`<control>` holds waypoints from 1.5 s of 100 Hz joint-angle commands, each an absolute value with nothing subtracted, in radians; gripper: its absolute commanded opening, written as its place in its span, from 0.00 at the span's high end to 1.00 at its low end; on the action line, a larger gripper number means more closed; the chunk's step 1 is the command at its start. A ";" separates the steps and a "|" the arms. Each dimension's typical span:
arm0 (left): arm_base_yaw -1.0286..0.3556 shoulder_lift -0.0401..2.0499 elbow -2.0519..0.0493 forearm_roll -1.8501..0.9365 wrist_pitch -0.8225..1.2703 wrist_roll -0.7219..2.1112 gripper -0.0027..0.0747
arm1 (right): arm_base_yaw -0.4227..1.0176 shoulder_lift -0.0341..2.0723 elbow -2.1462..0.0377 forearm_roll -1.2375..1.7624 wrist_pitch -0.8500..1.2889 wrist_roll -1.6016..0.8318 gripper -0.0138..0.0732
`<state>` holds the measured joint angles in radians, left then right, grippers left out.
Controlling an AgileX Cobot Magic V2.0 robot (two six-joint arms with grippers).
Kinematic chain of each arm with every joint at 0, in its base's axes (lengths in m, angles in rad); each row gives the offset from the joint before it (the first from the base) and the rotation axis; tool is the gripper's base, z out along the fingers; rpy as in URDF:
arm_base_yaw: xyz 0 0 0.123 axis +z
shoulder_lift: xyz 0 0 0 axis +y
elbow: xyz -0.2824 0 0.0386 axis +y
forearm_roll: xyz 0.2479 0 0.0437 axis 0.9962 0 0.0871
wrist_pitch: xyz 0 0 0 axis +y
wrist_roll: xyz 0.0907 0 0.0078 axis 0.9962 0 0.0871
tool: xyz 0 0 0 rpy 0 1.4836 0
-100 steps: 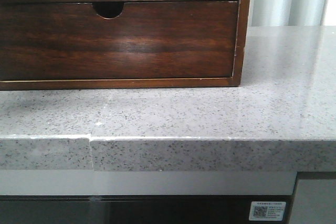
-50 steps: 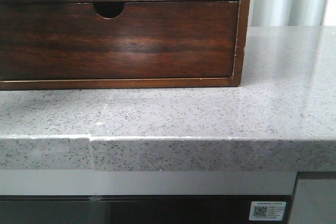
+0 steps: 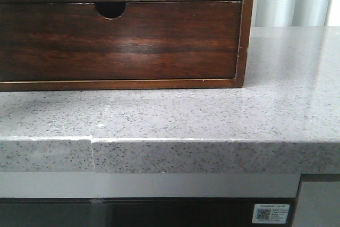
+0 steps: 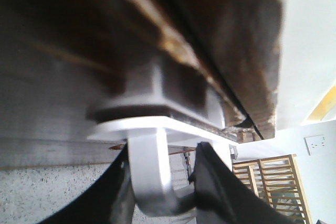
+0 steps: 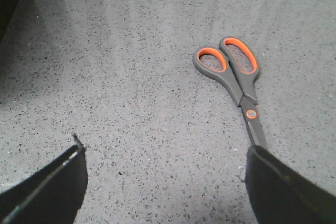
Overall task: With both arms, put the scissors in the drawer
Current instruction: 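Pull the drawer open toward the robot with the left gripper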
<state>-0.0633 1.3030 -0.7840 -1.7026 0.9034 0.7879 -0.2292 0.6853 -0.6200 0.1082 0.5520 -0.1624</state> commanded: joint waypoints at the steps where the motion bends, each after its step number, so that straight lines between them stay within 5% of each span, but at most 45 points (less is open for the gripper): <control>1: -0.063 1.273 -0.819 -1.690 0.999 0.849 0.85 | -0.237 0.687 -0.660 0.106 0.488 -0.166 0.20; 104: -0.063 0.646 -0.423 -1.526 0.908 0.815 0.84 | -0.237 0.687 -0.660 0.106 0.502 -0.166 0.20; 113: -0.063 0.646 -0.423 -1.527 0.908 0.815 0.75 | -0.237 0.687 -0.660 0.106 0.502 -0.166 0.20; 130: -0.063 0.646 -0.428 -1.530 0.906 0.815 0.40 | -0.237 0.687 -0.660 0.106 0.502 -0.166 0.20; 150: -0.063 0.643 -0.430 -1.470 0.922 0.813 0.35 | -0.237 0.687 -0.660 0.104 0.502 -0.166 0.20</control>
